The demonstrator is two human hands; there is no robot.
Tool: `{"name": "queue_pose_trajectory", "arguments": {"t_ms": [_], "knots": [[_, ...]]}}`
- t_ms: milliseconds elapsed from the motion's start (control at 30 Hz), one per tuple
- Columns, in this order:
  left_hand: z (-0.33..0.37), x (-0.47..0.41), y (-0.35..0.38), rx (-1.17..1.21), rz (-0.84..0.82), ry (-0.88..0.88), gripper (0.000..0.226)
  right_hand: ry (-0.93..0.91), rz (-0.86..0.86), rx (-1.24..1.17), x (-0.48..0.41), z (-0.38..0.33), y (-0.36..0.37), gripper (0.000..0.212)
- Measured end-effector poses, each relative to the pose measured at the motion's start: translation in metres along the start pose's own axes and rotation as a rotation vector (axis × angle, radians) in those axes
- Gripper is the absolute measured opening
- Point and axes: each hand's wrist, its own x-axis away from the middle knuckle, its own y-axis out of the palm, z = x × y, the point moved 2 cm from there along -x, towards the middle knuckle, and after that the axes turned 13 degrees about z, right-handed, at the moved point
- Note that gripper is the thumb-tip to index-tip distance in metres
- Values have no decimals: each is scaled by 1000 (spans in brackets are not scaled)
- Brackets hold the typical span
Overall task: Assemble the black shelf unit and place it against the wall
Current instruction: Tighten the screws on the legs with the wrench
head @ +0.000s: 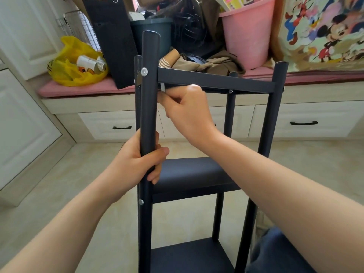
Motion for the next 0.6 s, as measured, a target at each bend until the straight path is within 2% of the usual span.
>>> {"name": "queue_pose_trajectory", "arguments": {"t_ms": [200, 600], "knots": [[1, 0, 1, 3, -15, -1, 20, -27, 6, 3, 4, 3, 6, 35], [1, 1, 2, -5, -20, -9, 27, -168, 161, -14, -2, 15, 24, 37]]}}
